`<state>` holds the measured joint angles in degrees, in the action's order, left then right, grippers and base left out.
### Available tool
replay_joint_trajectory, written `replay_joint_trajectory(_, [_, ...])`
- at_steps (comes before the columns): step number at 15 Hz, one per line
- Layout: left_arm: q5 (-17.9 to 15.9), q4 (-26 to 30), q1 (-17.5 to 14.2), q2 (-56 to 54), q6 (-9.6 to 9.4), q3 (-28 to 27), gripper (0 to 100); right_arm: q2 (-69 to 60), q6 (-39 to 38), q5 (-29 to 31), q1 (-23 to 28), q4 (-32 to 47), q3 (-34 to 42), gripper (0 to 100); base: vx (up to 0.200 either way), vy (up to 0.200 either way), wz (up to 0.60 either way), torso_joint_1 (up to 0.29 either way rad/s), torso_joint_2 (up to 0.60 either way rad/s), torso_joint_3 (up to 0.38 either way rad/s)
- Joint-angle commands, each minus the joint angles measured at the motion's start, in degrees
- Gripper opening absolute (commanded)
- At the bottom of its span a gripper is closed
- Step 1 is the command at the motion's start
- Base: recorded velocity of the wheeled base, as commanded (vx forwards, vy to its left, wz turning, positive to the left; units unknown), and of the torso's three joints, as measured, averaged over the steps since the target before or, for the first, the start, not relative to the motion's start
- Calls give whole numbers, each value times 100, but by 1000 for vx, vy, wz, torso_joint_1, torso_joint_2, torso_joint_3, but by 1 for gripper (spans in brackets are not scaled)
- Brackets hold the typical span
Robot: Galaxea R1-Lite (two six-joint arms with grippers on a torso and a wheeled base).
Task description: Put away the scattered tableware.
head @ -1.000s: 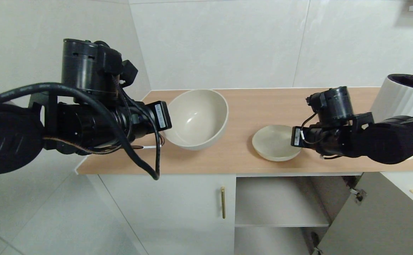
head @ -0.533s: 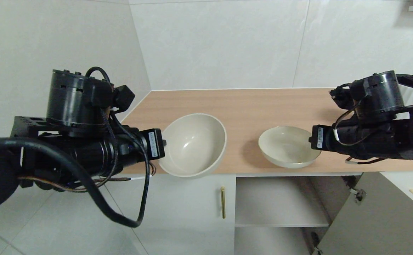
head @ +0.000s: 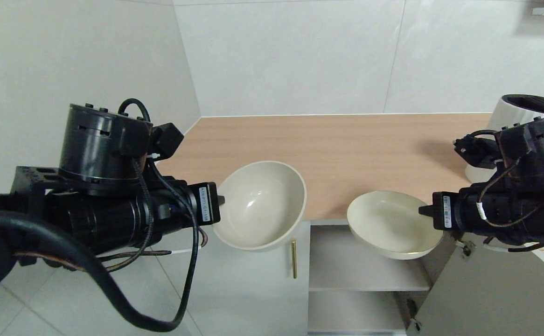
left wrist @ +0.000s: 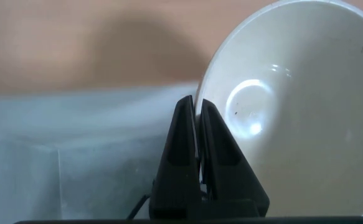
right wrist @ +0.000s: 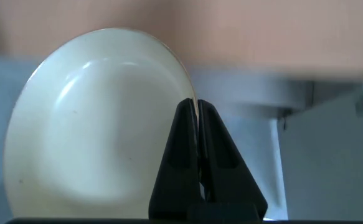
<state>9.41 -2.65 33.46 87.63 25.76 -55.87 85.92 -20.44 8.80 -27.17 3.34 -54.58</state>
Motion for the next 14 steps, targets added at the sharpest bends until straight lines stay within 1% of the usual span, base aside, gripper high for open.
replay_joint_trajectory(1, [-1,1,55,-44,-1,-3,0,-23,49,-1,1,-18,88,0,-200,0,0,2,2,2])
replay_joint_trajectory(2, [-1,1,55,-44,-1,-3,0,-23,49,-1,1,-18,88,0,-200,0,0,-2,2,17])
replay_joint_trajectory(3, [-9,1,90,-44,-27,41,0,13,207,8,10,-53,158,0,0,0,0,0,0,0])
replay_joint_trajectory(6, [-9,10,125,-9,-36,59,0,180,207,16,19,-70,176,0,0,0,0,0,0,0])
replay_joint_trajectory(7, [-18,1,125,0,-53,85,0,267,199,25,37,-79,167,0,0,0,0,0,0,0])
replay_joint_trajectory(8, [-27,1,125,18,-115,120,0,355,199,34,98,-114,167,0,0,0,0,0,0,0])
replay_joint_trajectory(10, [-27,1,125,79,-115,129,0,478,199,34,160,-237,184,0,0,0,0,0,0,0])
replay_joint_trajectory(12, [-27,1,125,97,-115,129,0,645,207,34,230,-255,176,0,0,0,0,-83,225,132])
replay_joint_trajectory(14, [-36,18,125,97,-124,129,0,830,199,43,292,-404,193,0,0,0,0,-168,408,246])
